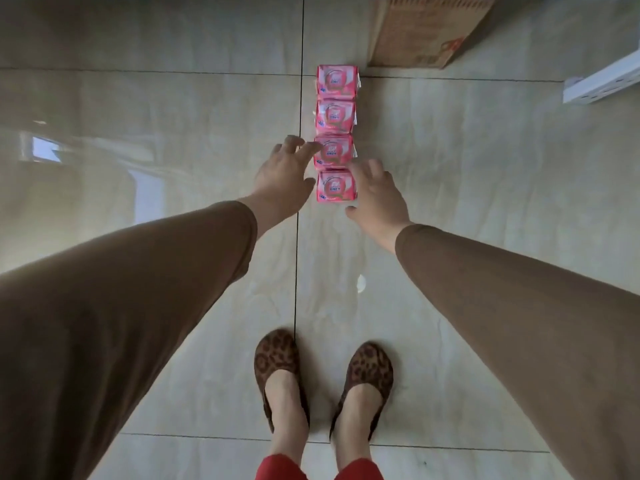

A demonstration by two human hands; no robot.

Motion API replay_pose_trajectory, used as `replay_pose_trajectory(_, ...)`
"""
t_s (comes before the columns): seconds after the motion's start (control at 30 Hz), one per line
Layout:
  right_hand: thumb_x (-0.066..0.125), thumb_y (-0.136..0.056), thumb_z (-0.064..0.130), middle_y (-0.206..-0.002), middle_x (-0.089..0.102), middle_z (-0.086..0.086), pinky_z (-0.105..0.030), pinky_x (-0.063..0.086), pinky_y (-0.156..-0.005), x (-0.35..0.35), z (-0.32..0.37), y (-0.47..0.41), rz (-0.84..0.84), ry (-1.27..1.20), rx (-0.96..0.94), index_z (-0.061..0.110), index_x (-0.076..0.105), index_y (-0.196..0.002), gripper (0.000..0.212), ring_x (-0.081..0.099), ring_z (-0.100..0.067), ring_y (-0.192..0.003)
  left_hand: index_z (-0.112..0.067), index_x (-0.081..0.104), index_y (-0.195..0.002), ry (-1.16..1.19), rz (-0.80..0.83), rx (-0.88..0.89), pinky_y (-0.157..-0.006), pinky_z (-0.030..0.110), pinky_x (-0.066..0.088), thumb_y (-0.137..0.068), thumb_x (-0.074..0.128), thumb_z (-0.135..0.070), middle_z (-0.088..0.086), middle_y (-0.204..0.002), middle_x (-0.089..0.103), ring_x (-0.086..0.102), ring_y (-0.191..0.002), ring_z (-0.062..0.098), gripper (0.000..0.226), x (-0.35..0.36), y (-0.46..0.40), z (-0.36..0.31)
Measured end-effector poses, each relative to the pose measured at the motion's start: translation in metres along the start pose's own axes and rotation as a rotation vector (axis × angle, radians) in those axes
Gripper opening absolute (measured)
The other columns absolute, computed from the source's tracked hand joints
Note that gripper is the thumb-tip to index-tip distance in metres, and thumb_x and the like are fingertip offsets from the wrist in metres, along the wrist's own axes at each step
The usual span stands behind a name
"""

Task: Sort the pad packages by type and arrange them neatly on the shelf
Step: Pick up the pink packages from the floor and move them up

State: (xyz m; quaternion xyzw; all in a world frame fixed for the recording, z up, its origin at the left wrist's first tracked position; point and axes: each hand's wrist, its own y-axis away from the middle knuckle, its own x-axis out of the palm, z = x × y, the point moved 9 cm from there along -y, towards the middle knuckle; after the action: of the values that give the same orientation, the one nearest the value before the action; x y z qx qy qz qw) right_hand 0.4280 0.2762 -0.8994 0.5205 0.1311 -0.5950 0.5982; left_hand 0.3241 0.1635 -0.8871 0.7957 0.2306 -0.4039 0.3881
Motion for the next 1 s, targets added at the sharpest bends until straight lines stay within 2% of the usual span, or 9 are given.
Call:
replay_pose_trajectory(0.1, 0.069, -0.083, 0.013, -0.131, 0.041, -0.008, -0.042, 0.056, -0.076, 0.014, -0.003, -0.012, -0.030, 0.073, 0.026, 0.020, 0.041, -0.140, 0.064, 0.048, -0.030, -0.112, -0.033, 0.039, -0.146, -0.030, -0.044, 0.008, -0.095, 0.042, 0.047, -0.094, 0.057, -0.017, 0.004, -0.144, 0.036, 0.037, -0.132, 0.026, 0.057, 0.008, -0.029, 0.000)
replay_pose_trajectory(0.2, 0.070, -0.083, 0.016, -0.127, 0.046, -0.004, -0.035, 0.050, -0.065, 0.025, -0.005, -0.010, -0.064, 0.153, 0.026, 0.019, 0.044, -0.134, 0.057, 0.051, -0.026, -0.108, -0.032, 0.039, -0.144, -0.091, -0.043, 0.026, -0.092, 0.042, 0.048, -0.093, 0.057, -0.022, 0.006, -0.141, 0.037, 0.038, -0.129, 0.027, 0.055, 0.018, -0.046, -0.004)
replay_pose_trajectory(0.33, 0.067, -0.082, 0.018, -0.114, 0.056, -0.002, -0.032, 0.037, -0.056, 0.038, -0.013, -0.002, -0.074, 0.237, -0.010, 0.018, 0.045, -0.128, 0.051, 0.056, -0.024, -0.102, -0.025, 0.040, -0.141, -0.187, -0.050, 0.028, -0.095, 0.045, 0.048, -0.084, 0.068, -0.027, 0.010, -0.136, 0.039, 0.040, -0.124, 0.030, 0.064, 0.031, -0.053, -0.009)
replay_pose_trajectory(0.4, 0.067, -0.080, 0.017, -0.114, 0.055, -0.001, -0.032, 0.036, -0.055, 0.040, -0.022, 0.004, -0.081, 0.255, -0.025, 0.020, 0.045, -0.129, 0.054, 0.056, -0.024, -0.101, -0.022, 0.038, -0.138, -0.198, -0.047, 0.033, -0.092, 0.045, 0.048, -0.078, 0.076, -0.030, 0.009, -0.134, 0.040, 0.042, -0.121, 0.031, 0.072, 0.040, -0.053, -0.011)
replay_pose_trajectory(0.53, 0.067, -0.081, 0.015, -0.123, 0.049, -0.001, -0.035, 0.051, -0.063, 0.051, -0.039, 0.011, -0.045, 0.133, -0.016, 0.026, 0.045, -0.137, 0.062, 0.056, -0.026, -0.102, -0.016, 0.033, -0.130, -0.156, 0.007, -0.009, -0.067, 0.040, 0.044, -0.075, 0.082, -0.029, 0.007, -0.119, 0.051, 0.053, -0.107, 0.032, 0.076, 0.063, -0.048, -0.007)
replay_pose_trajectory(0.67, 0.070, -0.082, 0.016, -0.127, 0.049, -0.004, -0.038, 0.053, -0.079, 0.051, -0.042, 0.018, -0.005, -0.137, 0.048, 0.023, 0.050, -0.136, 0.057, 0.060, -0.027, -0.105, -0.016, 0.035, -0.123, -0.056, -0.015, -0.019, -0.065, 0.036, 0.039, -0.077, 0.080, -0.023, 0.008, -0.110, 0.056, 0.058, -0.097, 0.033, 0.064, 0.061, -0.028, 0.001)
replay_pose_trajectory(0.73, 0.069, -0.083, 0.015, -0.128, 0.050, -0.006, -0.037, 0.051, -0.084, 0.036, -0.042, 0.034, -0.018, -0.175, 0.082, 0.019, 0.051, -0.136, 0.057, 0.058, -0.028, -0.110, -0.016, 0.038, -0.122, 0.004, -0.013, -0.048, -0.067, 0.036, 0.040, -0.077, 0.078, -0.023, 0.007, -0.111, 0.057, 0.058, -0.097, 0.032, 0.061, 0.045, -0.007, 0.006)
replay_pose_trajectory(0.83, 0.072, -0.082, 0.015, -0.125, 0.055, -0.008, -0.035, 0.048, -0.086, -0.013, -0.033, 0.073, -0.039, -0.250, 0.124, 0.013, 0.050, -0.135, 0.058, 0.057, -0.028, -0.110, -0.018, 0.046, -0.122, 0.081, -0.021, -0.082, -0.072, 0.039, 0.049, -0.077, 0.077, -0.029, 0.004, -0.112, 0.057, 0.058, -0.098, 0.029, 0.056, -0.001, 0.037, 0.003)
replay_pose_trajectory(1.0, 0.079, -0.077, 0.021, -0.109, 0.060, 0.001, -0.030, 0.043, -0.075, -0.155, 0.020, 0.142, -0.100, -0.371, 0.119, 0.017, 0.051, -0.119, 0.050, 0.058, -0.020, -0.099, -0.021, 0.051, -0.125, 0.224, -0.080, -0.096, -0.070, 0.033, 0.040, -0.076, 0.077, -0.033, 0.002, -0.114, 0.054, 0.057, -0.096, 0.026, 0.057, -0.134, 0.114, -0.045)
